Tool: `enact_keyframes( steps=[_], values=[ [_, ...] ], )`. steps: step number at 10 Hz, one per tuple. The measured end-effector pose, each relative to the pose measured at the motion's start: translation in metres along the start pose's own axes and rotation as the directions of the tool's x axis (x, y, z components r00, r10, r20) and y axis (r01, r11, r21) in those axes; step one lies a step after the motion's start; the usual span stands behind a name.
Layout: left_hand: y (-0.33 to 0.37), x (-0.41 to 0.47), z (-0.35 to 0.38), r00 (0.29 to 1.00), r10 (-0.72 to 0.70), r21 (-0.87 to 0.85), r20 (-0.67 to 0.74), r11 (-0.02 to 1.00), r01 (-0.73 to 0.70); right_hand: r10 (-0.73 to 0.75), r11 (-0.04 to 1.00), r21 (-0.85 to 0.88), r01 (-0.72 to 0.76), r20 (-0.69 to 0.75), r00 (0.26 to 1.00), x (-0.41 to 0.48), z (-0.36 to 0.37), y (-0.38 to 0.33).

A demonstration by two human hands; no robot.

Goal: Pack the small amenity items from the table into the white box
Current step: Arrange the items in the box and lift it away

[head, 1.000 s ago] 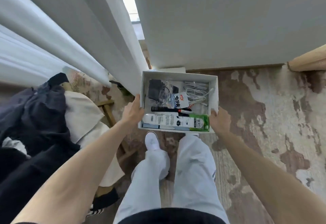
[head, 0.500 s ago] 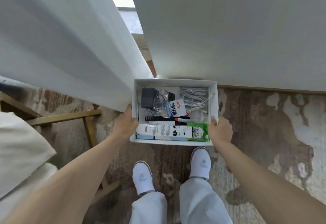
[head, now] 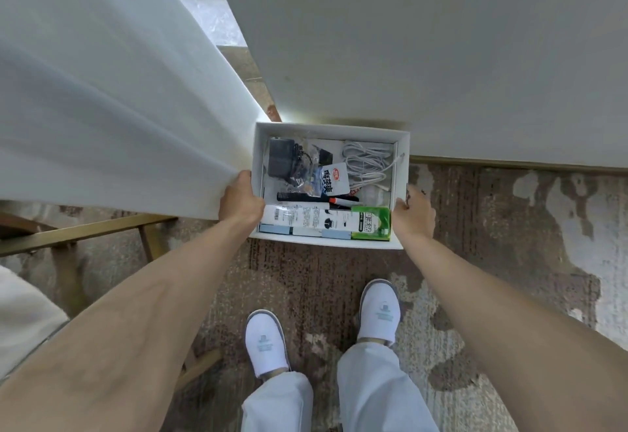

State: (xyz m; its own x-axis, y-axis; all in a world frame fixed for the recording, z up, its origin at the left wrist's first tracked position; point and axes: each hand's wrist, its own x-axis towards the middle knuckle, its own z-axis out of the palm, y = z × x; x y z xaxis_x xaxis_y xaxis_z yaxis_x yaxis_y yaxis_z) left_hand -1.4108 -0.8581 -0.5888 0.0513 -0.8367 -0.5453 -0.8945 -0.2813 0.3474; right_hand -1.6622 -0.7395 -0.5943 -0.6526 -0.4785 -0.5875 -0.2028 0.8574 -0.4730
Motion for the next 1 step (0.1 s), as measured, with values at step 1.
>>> enact_keyframes(
  steps=[1],
  values=[
    [0.0115, -0.0330, -0.0296, 0.994, -0.010, 0.124, 0.111, 0.992, -0.004, 0.071, 0.996, 0.048, -0.077, 0.122, 0.990, -0.0207, -0.0369, -0.0216]
  ],
)
